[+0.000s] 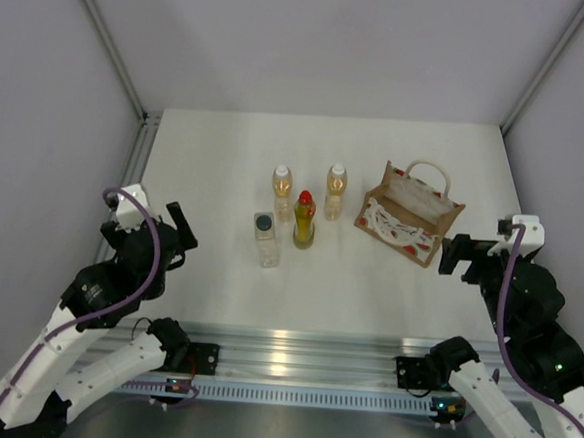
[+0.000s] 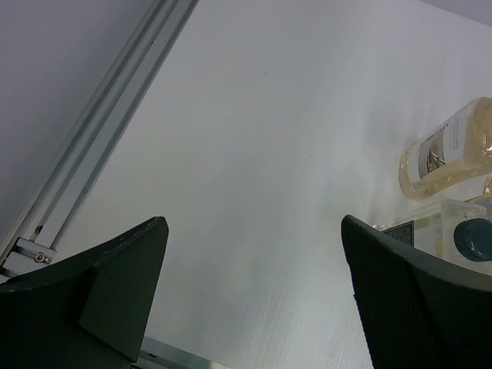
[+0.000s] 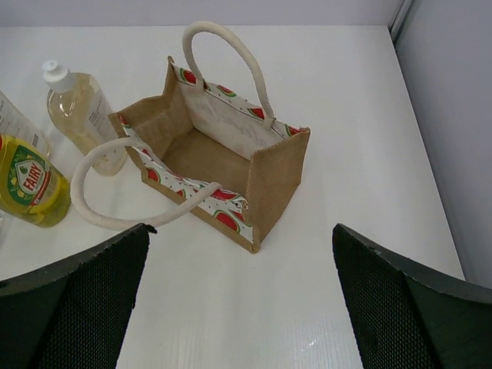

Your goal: Take the personal care products out of the canvas bag

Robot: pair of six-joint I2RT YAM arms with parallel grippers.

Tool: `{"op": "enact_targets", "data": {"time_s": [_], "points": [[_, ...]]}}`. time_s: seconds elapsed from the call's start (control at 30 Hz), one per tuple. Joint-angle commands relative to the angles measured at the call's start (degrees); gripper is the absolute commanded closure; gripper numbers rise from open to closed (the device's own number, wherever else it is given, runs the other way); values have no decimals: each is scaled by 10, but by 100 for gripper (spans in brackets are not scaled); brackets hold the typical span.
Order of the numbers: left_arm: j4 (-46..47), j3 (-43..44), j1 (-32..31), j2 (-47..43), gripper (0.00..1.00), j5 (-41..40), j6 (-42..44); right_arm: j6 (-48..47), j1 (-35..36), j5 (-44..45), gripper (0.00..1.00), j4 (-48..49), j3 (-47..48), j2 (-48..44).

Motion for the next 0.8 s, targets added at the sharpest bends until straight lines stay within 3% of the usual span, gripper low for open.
{"op": "enact_targets", "data": {"time_s": [0.0, 0.37, 0.6, 0.77], "points": [[2, -4, 12, -25, 2, -18, -14, -14, 21, 21, 1, -4, 4, 4], [45, -16, 47, -47, 2, 55, 49, -8, 28, 37, 0, -4, 3, 9], [114, -50, 47, -76, 1, 179, 127, -9, 28, 38, 0, -4, 3, 2], [198, -119, 48, -116, 2, 324, 226, -8, 29, 38, 0, -4, 3, -1]]}}
